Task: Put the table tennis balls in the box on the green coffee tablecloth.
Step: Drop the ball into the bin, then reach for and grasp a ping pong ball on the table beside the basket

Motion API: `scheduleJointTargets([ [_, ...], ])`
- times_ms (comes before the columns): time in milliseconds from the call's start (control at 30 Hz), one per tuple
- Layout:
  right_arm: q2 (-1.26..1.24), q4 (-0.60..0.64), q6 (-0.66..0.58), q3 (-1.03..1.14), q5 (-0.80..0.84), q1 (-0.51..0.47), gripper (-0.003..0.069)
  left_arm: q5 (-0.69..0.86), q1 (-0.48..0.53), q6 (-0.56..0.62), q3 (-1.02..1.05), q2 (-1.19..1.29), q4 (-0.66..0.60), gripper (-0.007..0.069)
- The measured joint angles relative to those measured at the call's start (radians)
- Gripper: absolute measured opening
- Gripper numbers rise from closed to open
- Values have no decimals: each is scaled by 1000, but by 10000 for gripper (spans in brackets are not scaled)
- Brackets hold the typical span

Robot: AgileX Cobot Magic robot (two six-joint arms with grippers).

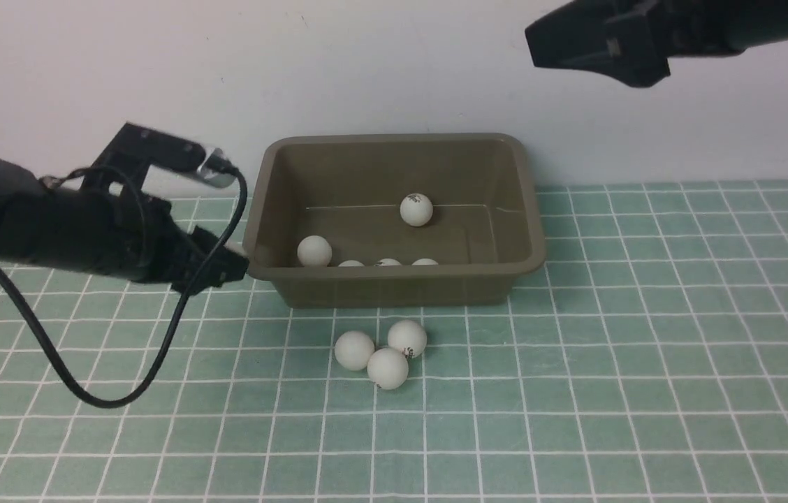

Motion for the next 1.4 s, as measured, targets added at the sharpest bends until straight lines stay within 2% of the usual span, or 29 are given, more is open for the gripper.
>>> scheduleJointTargets([
  [33, 0, 0, -1, 0, 0, 0, 430, -4, -15, 100, -29, 4, -90, 351],
  [67, 0, 0, -1, 0, 0, 0, 430, -4, -17, 126, -38, 6, -103, 351],
  [167, 0, 0, -4, 0, 0, 0, 430, 7, -47, 332, -135, 59, -319, 351],
  [200, 0, 0, -4, 0, 0, 0, 430, 14, -53, 369, -165, 84, -364, 351],
  [333, 0, 0, -4, 0, 0, 0, 430, 26, -61, 419, -264, 188, -432, 351],
  [467, 0, 0, -4, 0, 0, 0, 430, 108, -64, 421, -349, 303, -386, 351],
  [567, 0, 0, -4, 0, -4, 0, 430, 187, -67, 359, -372, 367, -280, 387],
  [667, 0, 0, -4, 0, -19, 0, 430, 237, -67, 346, -373, 360, -201, 439],
  [800, 0, 0, -5, 0, -30, 0, 430, 257, -67, 317, -373, 315, -173, 439],
  [967, 0, 0, -7, 0, -30, 0, 430, 282, -67, 203, -379, 167, -68, 377],
  [1100, 0, 0, -8, 0, -33, 0, 430, 347, -67, 7, -380, 39, 88, 318],
  [1233, 0, 0, -8, 0, -43, 0, 430, 494, -67, -220, -366, -38, 228, 288],
  [1400, 0, 0, -8, 0, -49, 0, 430, 536, -91, -298, -283, -66, 254, 288],
])
